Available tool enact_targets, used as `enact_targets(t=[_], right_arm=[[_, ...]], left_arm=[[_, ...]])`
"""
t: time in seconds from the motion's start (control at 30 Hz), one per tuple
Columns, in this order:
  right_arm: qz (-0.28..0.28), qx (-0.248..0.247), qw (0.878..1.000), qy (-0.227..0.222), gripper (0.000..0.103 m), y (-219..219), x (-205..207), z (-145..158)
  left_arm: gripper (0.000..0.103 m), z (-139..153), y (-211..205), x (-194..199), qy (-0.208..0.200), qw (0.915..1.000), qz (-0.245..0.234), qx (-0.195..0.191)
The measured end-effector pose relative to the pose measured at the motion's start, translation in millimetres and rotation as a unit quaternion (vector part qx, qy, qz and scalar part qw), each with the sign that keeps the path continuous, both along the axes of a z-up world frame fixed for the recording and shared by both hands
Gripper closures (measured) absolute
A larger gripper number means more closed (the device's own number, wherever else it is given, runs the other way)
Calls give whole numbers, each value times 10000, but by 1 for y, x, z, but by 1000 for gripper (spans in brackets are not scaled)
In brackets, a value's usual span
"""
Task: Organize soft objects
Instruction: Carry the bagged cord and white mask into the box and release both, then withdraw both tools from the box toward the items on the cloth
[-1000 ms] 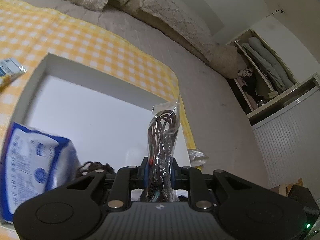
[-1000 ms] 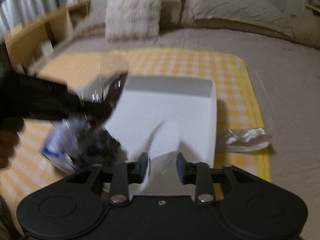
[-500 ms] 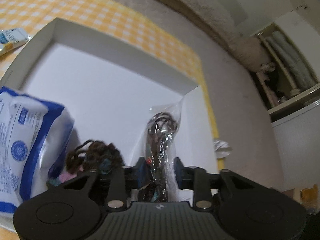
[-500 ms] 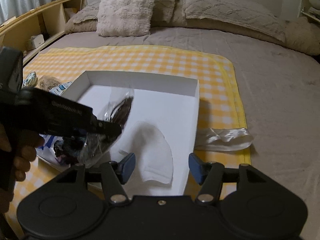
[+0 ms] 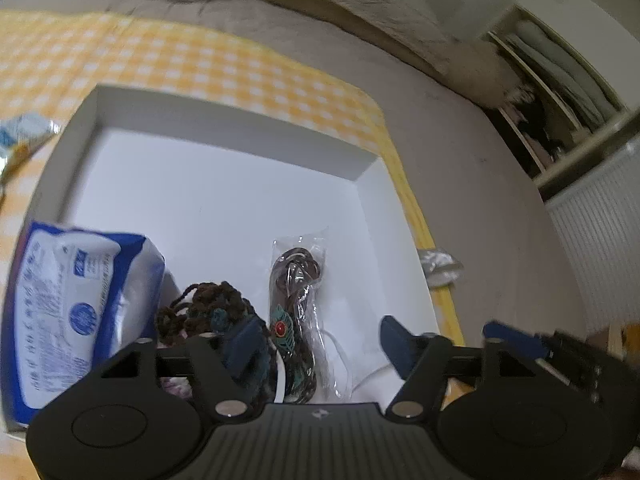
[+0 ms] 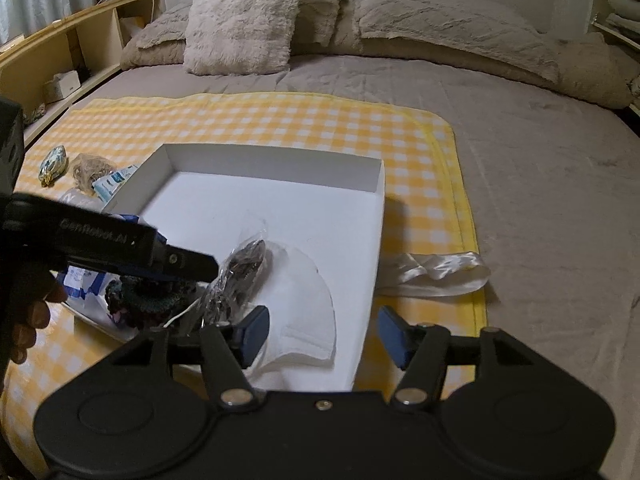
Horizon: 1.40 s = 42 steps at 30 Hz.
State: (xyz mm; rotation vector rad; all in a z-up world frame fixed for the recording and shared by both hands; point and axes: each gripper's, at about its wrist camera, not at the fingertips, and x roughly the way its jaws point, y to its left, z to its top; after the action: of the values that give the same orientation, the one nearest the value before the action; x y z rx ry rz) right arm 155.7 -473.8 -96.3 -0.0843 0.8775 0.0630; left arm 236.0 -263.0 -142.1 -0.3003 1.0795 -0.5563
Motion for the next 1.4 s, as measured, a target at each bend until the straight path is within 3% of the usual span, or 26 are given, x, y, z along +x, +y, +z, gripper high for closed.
enact_targets(t=[0.07,0.53,0.83,1.2,1.4], right_arm=[[-16,17,10000,-53,37,0,-3,3],[-306,174,9986,-406,28,6,-26,29],[-604,293,9951,-726,21,7,-44,41],[-872,267,9911,-973,2,20,-61,53],[-963,263,9900,-1000,0,25,-65,53]], left_arm=[[18,6,2,-4,-128,9998,-88,112],[9,40,25,-27,-641,9974,-210,262],[1,56,40,-43,-1071,9920,-262,618],[0,68,53,-58,-1590,9824,-320,922],[0,70,59,-63,-1684,9800,-302,1018]])
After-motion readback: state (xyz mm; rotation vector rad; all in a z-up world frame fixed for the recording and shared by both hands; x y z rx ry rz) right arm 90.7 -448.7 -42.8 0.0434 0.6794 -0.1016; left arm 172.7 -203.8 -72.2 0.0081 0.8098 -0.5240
